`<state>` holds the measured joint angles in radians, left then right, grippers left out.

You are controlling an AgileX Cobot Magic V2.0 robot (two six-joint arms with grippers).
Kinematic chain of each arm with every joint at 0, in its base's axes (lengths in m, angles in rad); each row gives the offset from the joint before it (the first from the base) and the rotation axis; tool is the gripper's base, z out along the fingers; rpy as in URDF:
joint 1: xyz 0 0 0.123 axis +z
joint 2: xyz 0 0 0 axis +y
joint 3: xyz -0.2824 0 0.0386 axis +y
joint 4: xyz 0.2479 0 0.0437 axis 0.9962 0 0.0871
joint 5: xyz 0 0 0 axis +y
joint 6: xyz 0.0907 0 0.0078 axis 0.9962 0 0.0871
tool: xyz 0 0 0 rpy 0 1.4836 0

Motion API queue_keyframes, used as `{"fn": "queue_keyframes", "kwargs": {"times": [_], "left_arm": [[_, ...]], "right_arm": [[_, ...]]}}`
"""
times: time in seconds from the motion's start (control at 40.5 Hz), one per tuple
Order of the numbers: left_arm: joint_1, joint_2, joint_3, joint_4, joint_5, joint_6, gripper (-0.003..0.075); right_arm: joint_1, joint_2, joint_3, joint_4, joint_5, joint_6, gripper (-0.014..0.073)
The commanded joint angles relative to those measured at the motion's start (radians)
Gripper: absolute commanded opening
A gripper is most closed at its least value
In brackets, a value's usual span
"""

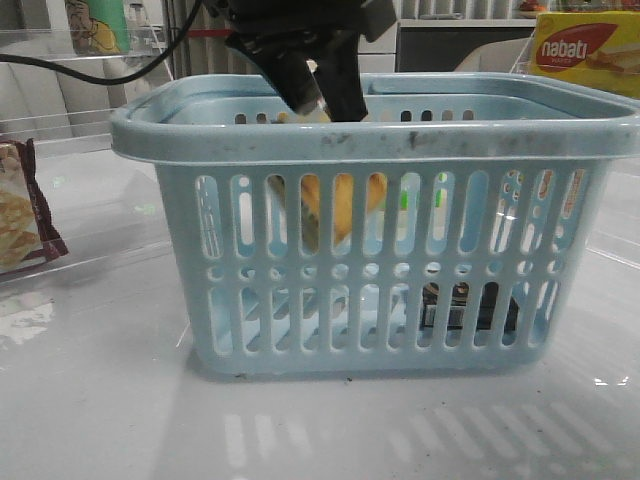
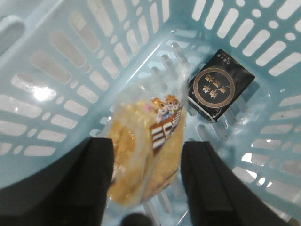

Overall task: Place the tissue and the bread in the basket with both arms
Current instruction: 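Carry the bread over the basket and release it inside with left gripper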

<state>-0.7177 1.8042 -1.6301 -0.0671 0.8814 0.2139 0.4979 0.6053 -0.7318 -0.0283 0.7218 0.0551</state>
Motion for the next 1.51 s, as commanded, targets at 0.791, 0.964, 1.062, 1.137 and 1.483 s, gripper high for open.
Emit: {"fn": "queue_keyframes", "kwargs": {"times": [0.791,0.964,1.062,1.137,1.483], "left_arm": [[-0.005,-0.844,0.556,-0.031,-0.178,-0.033,0.0454],[-0.005,-1.000,0.727,-0.031,-0.228,-0.037,0.0454],[-0.005,-1.068,0.800,-0.031,-0.253,-0.037,0.0454],[-0.005,-1.102,0.832,-0.031,-0.260,-0.037,0.0454],[-0.005,-1.115,0.859,-0.031,-0.278,-0.037,0.0407]], "right_arm": [[0.001,0.002,-0.027,-0.008,-0.070,-0.002,0.0539],[0.001,0.002,-0.027,-0.008,-0.070,-0.002,0.0539],[0.001,0.002,-0.027,-0.008,-0.069,-0.002,0.0539],[0.001,0.002,-0.027,-0.016,-0.062,-0.002,0.0539],[0.001,0.002,-0.023,-0.068,-0.014,-0.003,0.0489]]}}
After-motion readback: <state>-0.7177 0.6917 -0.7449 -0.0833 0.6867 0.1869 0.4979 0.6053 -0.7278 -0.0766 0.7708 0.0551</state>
